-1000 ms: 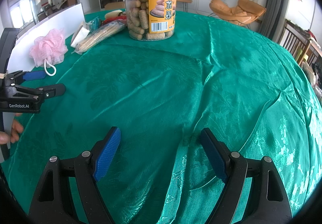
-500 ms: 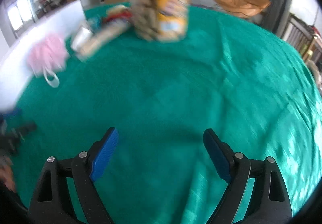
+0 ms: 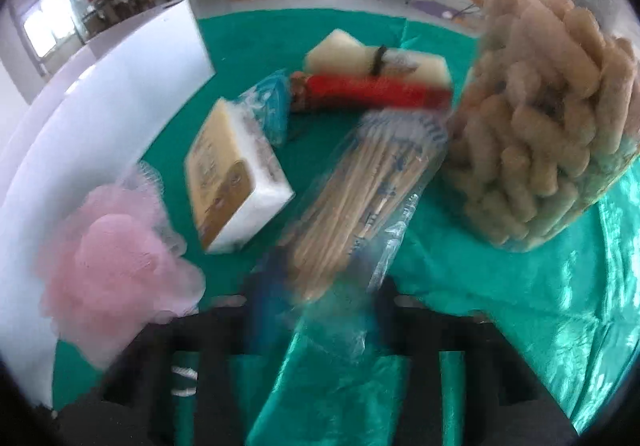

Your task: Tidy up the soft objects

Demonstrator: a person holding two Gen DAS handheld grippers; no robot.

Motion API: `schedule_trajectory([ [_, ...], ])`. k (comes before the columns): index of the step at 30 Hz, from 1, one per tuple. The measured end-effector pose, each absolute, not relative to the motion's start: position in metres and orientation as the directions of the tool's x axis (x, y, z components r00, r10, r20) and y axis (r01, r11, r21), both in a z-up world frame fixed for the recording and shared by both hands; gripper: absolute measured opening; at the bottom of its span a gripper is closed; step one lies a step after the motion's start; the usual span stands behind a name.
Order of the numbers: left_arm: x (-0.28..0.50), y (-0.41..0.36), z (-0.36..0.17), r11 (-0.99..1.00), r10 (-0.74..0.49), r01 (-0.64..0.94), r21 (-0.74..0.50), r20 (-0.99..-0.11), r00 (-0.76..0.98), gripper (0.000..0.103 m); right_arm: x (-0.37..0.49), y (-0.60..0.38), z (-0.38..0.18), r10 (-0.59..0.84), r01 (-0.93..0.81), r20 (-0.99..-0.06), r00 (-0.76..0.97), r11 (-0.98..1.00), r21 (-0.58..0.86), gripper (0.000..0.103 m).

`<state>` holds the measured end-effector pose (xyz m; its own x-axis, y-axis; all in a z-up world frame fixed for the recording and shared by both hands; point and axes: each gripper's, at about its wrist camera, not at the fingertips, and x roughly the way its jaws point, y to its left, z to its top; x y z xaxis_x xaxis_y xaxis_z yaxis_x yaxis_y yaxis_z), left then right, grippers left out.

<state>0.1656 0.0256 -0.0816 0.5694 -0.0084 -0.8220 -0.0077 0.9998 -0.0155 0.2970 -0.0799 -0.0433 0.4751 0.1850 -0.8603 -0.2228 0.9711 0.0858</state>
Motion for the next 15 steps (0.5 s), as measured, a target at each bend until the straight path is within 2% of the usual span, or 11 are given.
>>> schedule_trajectory([
  [4, 0.165, 0.025, -0.082, 1.000, -0.009, -0.007, -0.016, -0.822, 0.569, 0.103, 0.268, -0.096, -0.038, 0.199, -0.270, -0.855, 0.479, 0.960, 0.072, 0.025],
  [8, 0.166, 0.026, -0.082, 1.000, -0.009, -0.008, -0.016, -0.822, 0.569, 0.103, 0.229, -0.132, -0.036, 0.225, -0.280, -0.855, 0.467, 0.955, 0.098, 0.024],
  [15, 0.165, 0.026, -0.082, 1.000, -0.009, -0.007, -0.016, -0.822, 0.569, 0.103, 0.152, -0.229, -0.039, 0.180, -0.181, -0.857, 0.483, 0.978, 0.103, 0.024],
])
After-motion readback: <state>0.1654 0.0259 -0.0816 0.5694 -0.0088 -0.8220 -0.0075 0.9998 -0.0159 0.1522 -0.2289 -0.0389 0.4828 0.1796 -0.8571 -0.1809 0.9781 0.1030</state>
